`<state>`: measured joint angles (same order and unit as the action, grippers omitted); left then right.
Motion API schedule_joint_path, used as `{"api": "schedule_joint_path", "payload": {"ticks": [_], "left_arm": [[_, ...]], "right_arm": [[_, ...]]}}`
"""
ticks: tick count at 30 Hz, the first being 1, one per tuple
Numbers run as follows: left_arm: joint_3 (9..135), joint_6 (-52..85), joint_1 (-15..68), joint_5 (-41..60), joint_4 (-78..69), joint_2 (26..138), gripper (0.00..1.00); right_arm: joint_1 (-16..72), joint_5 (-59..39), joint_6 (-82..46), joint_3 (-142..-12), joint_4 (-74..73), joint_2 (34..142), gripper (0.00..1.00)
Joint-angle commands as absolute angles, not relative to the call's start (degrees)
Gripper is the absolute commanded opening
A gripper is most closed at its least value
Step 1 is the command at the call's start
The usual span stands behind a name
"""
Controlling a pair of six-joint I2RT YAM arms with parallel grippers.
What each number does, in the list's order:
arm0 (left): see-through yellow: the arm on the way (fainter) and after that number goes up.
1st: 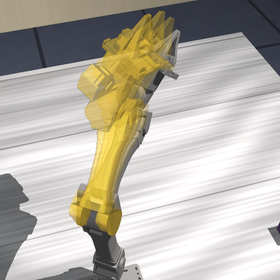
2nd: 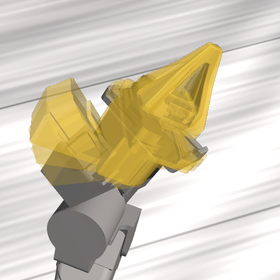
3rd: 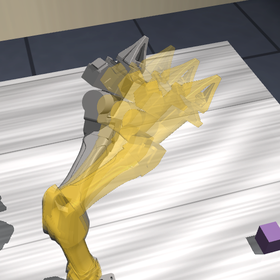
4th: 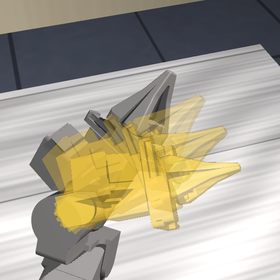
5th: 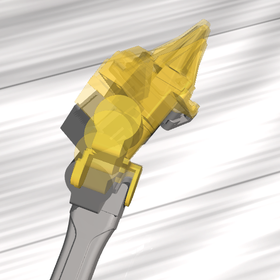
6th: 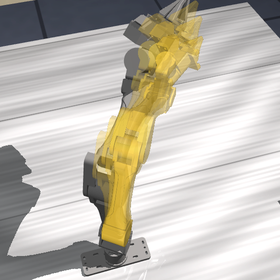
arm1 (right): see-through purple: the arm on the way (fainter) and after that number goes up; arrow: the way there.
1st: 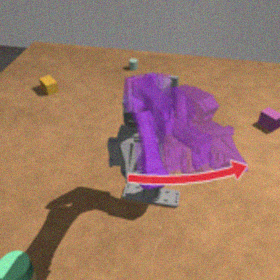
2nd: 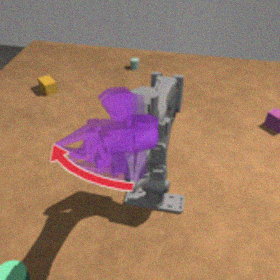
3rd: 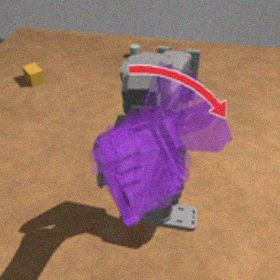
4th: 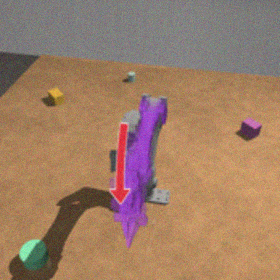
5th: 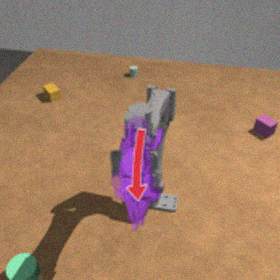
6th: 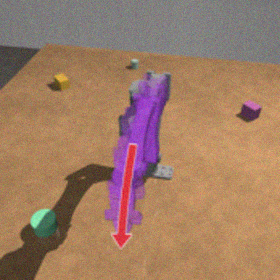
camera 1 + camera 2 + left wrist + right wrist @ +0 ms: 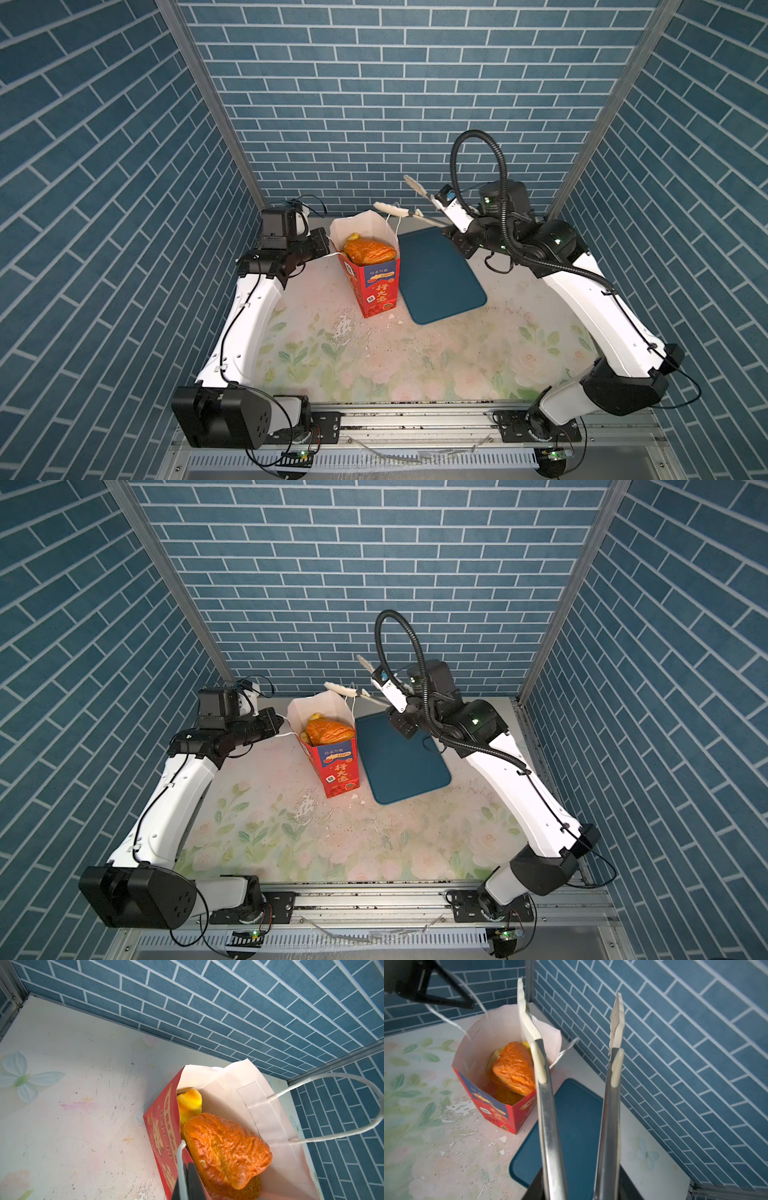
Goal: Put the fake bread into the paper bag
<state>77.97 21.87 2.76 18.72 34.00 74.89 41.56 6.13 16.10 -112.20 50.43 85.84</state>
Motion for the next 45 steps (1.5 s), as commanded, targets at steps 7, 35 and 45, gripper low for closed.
{"api": "schedule_joint_path", "payload": {"ticks": [7,35,45], "left_arm": [[78.68,21.11,2.99,18.41,34.61,74.23,0.0],[85.23,15.48,2.99,11.61,42.2,73.1,0.4],[90.82,9.79,0.78,1.46,46.35,69.81,0.68]], "right_arm": [[25.3,9.98,7.52,-98.14,44.37,78.79,0.4],[0.45,5.91,1.01,-65.04,23.97,96.83,0.41],[0.08,4.66,2.12,-62.61,23.64,98.13,0.51]]}}
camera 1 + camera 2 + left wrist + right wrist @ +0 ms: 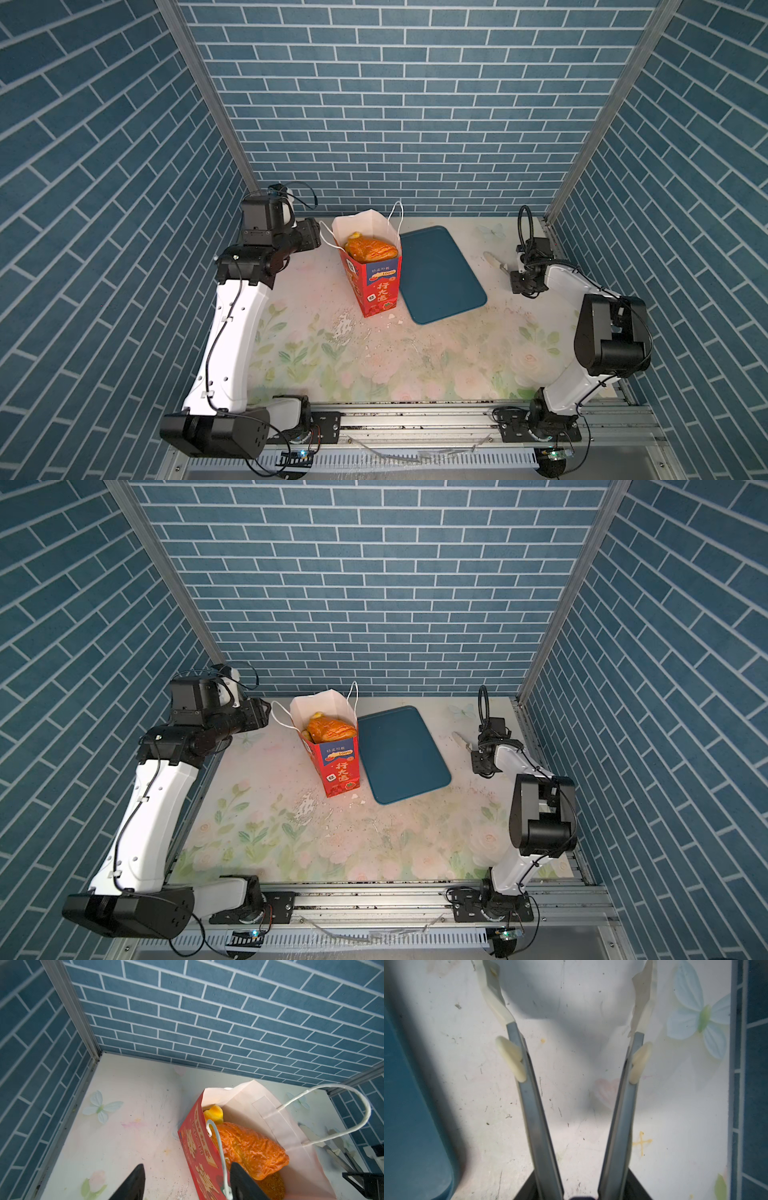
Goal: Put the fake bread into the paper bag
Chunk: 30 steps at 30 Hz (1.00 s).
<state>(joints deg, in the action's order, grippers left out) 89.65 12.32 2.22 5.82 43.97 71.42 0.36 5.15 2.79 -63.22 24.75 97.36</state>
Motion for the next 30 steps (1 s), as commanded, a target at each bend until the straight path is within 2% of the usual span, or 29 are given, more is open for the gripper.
{"api": "schedule_joint_path", "payload": {"ticks": [1,8,13,16,18,20,23,26,30], "left_arm": [[90.59,9.63,-0.13,1.13,46.11,69.31,0.68],[81.3,10.51,-9.12,0.73,40.8,64.91,0.7],[73.14,12.29,-10.63,-0.76,36.96,62.32,0.7],[66.45,12.39,-11.14,-3.1,31.38,59.91,0.71],[61.74,12.19,-11.34,-4.37,27.53,58.85,0.71],[56.23,11.95,-11.34,-5.29,22.84,58.0,0.72],[45.97,11.23,-11.22,-5.07,12.88,57.36,0.69],[36.27,12.04,-9.59,-6.03,1.59,57.08,0.7],[27.01,6.66,-3.35,-16.25,-13.25,60.56,0.75]], "right_arm": [[0.0,4.35,2.11,-62.5,23.5,98.11,0.51],[0.0,3.36,0.17,-61.69,22.33,99.27,0.54],[0.0,7.08,-2.51,-57.37,16.56,95.16,0.57],[0.0,9.56,-2.43,-55.61,13.91,90.9,0.63],[0.0,10.92,-2.65,-53.3,10.05,87.72,0.71],[0.0,11.94,-3.49,-48.57,2.83,83.92,0.98],[0.0,12.01,-4.56,-38.46,-14.22,79.63,0.99],[0.0,10.08,-2.92,-30.4,-29.6,80.02,0.99],[0.0,6.45,-1.94,-24.98,-40.65,82.93,0.99]]}}
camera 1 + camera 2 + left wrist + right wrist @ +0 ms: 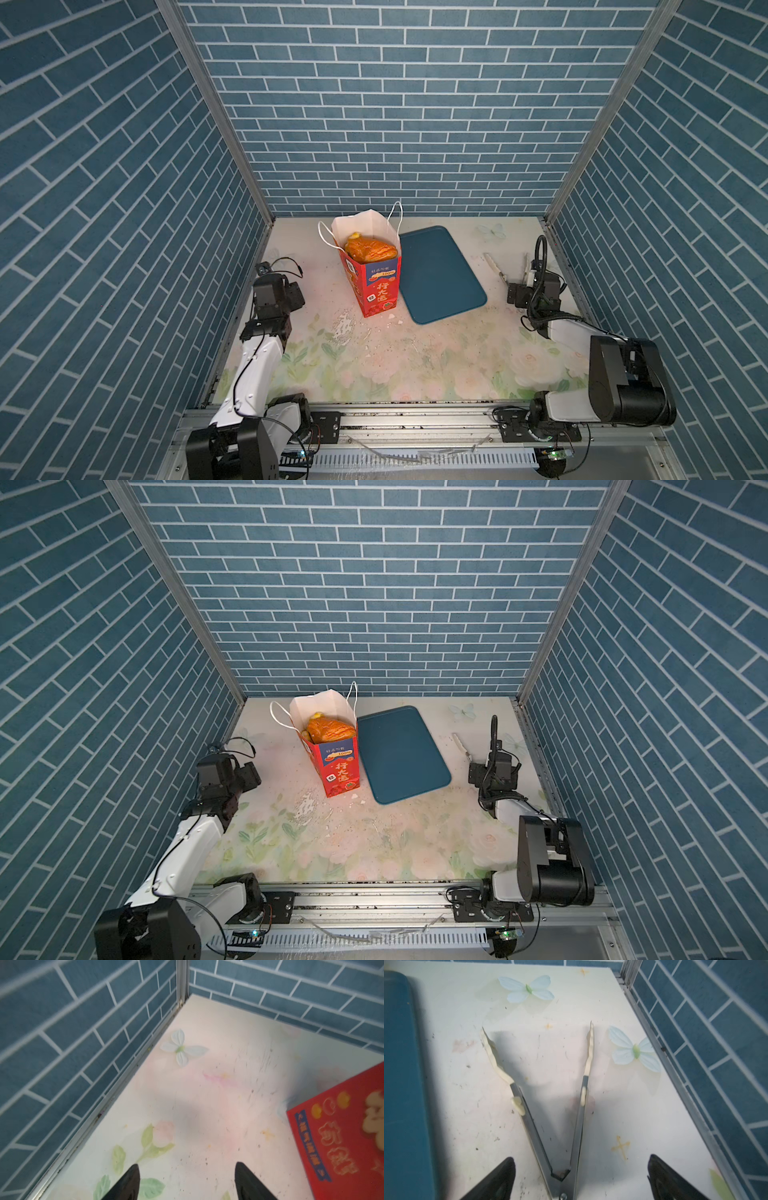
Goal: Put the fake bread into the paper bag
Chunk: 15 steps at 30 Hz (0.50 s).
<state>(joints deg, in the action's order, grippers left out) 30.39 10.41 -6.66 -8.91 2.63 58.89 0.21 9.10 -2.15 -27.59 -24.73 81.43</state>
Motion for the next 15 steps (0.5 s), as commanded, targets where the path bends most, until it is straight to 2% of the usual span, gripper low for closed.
{"api": "schedule_joint_path", "payload": {"ticks": [1,5,9,12,15], "left_arm": [[25.08,4.77,-1.69,-17.76,-17.62,62.25,0.75],[19.16,1.31,2.45,-20.11,-37.02,69.85,0.75],[15.06,-0.75,4.29,-20.45,-53.74,77.17,0.77],[13.22,-1.7,4.31,-18.87,-64.75,84.74,0.77],[13.26,-2.78,4.65,-18.39,-69.14,89.29,0.78]], "right_arm": [[-0.02,5.59,-1.53,-22.63,-45.62,83.74,0.99],[-0.22,3.71,-1.21,-14.47,-67.51,89.56,0.99],[-0.31,7.36,-2.29,-18.48,-56.88,87.91,0.99],[-0.35,8.27,-2.84,-18.81,-56.22,87.94,0.99],[-0.29,8.79,-2.94,-20.95,-53.11,88.38,0.99]]}}
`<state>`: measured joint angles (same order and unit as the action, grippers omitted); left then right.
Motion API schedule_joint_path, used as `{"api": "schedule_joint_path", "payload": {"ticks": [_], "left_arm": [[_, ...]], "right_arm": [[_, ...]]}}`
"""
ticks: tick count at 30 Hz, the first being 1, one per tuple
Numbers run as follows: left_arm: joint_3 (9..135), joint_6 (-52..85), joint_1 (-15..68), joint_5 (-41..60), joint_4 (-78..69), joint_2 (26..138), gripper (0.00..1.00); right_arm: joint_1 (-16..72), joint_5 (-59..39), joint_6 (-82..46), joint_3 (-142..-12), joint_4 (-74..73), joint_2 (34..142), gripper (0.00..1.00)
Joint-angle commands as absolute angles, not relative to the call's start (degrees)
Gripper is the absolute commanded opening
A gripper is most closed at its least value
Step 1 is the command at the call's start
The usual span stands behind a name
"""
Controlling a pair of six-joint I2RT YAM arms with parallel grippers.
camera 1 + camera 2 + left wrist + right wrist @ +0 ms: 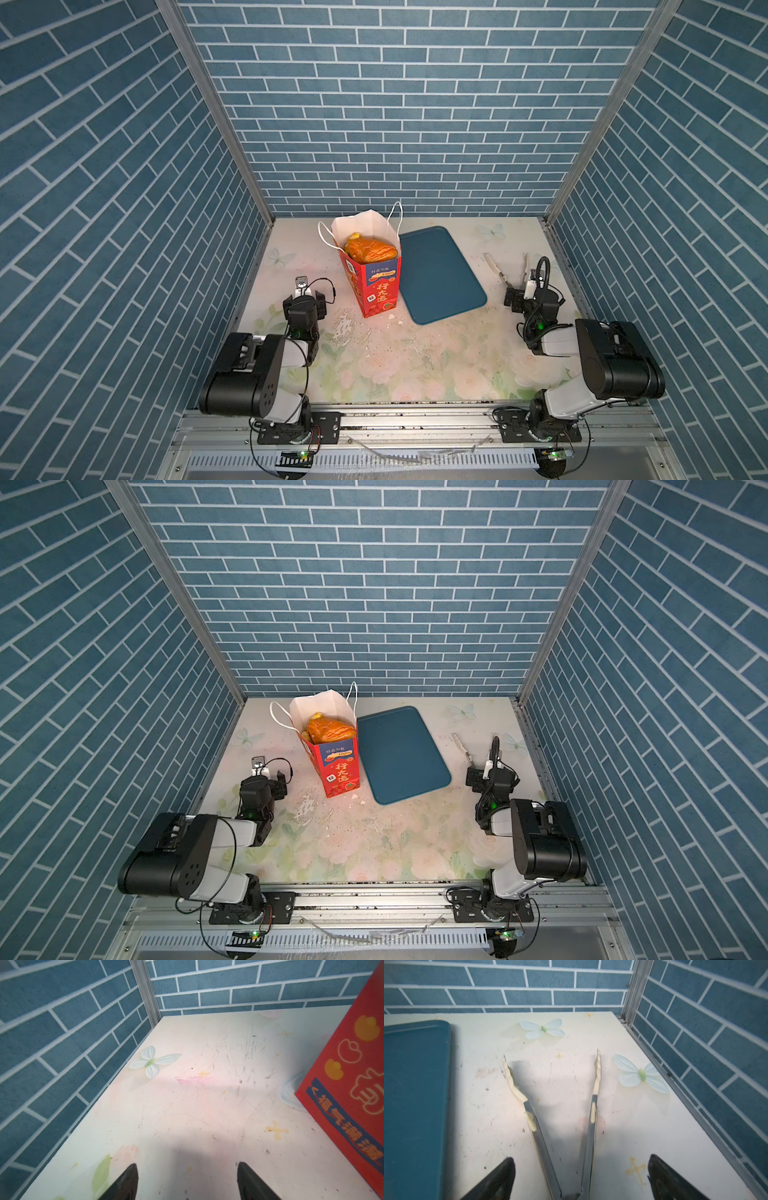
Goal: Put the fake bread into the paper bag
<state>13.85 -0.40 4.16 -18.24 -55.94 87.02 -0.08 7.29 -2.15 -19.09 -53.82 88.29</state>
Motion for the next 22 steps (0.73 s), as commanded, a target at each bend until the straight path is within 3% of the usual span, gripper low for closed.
{"api": "schedule_joint_path", "payload": {"ticks": [1,7,9,10,22], "left_arm": [[13.98,-1.8,4.66,-18.03,-64.2,87.2,0.79],[20.44,-3.07,4.9,-17.15,-53.98,88.18,0.83],[20.51,-3.0,4.88,-17.08,-53.88,88.07,0.98],[20.46,-3.06,4.92,-17.09,-53.81,88.12,1.0],[20.69,-2.83,4.91,-17.05,-53.19,87.89,1.0]], "right_arm": [[-0.3,8.65,-3.13,-21.71,-51.65,88.51,0.99],[-0.36,7.91,-2.89,-21.53,-52.01,88.5,0.99],[-0.39,7.93,-2.82,-21.62,-51.78,88.54,0.99],[-0.4,7.83,-2.83,-21.7,-51.77,88.51,0.99],[-0.53,7.38,-2.39,-21.27,-52.46,88.47,0.99]]}}
